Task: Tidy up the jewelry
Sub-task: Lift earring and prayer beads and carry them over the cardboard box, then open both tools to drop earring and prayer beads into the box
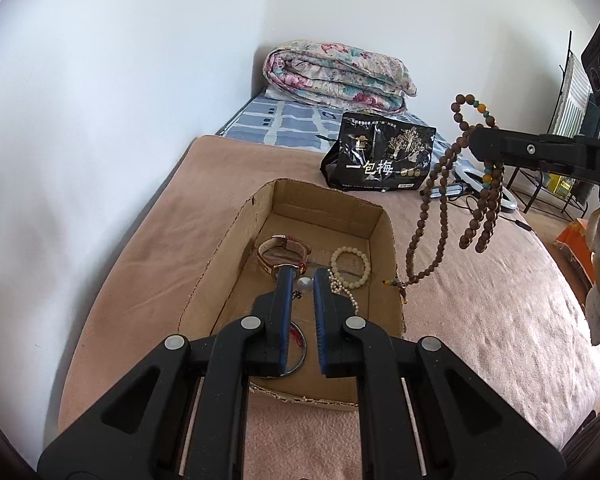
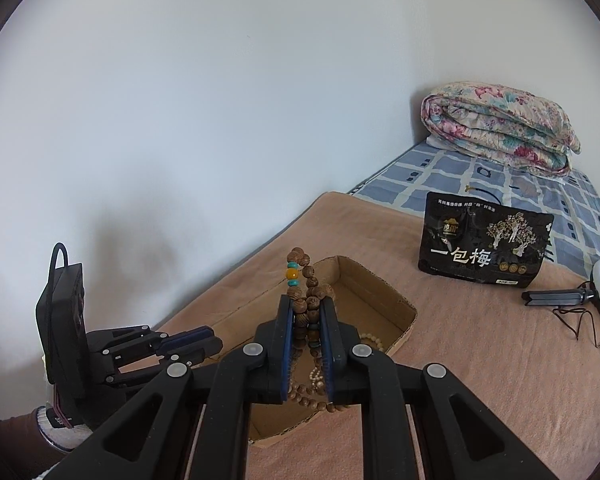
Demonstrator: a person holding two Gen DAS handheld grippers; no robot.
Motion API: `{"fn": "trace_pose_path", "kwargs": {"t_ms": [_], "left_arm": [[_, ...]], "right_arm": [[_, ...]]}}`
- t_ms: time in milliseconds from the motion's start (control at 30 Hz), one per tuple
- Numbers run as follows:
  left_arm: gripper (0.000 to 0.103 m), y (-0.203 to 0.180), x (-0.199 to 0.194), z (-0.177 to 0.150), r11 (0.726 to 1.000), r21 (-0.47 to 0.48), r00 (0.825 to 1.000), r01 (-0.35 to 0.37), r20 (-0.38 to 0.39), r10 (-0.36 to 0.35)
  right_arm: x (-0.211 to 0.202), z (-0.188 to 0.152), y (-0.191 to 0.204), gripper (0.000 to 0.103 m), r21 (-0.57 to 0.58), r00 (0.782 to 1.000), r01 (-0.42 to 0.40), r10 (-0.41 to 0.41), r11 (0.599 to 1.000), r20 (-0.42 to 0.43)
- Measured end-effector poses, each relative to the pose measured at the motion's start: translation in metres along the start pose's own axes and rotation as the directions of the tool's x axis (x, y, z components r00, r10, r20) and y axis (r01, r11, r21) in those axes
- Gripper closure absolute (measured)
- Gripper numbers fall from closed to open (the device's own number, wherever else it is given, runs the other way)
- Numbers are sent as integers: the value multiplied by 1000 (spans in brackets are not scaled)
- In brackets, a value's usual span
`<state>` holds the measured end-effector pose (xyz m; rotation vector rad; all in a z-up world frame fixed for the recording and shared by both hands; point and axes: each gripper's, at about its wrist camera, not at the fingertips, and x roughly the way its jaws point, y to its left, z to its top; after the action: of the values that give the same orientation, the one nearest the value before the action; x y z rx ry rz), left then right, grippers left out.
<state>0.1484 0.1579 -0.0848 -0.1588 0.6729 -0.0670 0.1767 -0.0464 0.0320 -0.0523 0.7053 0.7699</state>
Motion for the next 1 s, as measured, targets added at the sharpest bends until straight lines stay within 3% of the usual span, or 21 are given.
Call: {"fn": "trace_pose_path", "kwargs": {"t_ms": [167,600,1000], "left_arm": [[94,6,5,-1,1000,-12,1000,-5,-9,5],[94,16,8,-1,1000,-30,1000,-6,-9,6],[94,22,18,-2,999,-46,1000,-16,-26,15]], "right_arm": [[13,-3,1,93,12,1000,-8,9,1000,-23],[2,22,21,93,-31,999,-18,19,999,30],[40,-8,12,93,-1,995,-36,35,999,-88]]}}
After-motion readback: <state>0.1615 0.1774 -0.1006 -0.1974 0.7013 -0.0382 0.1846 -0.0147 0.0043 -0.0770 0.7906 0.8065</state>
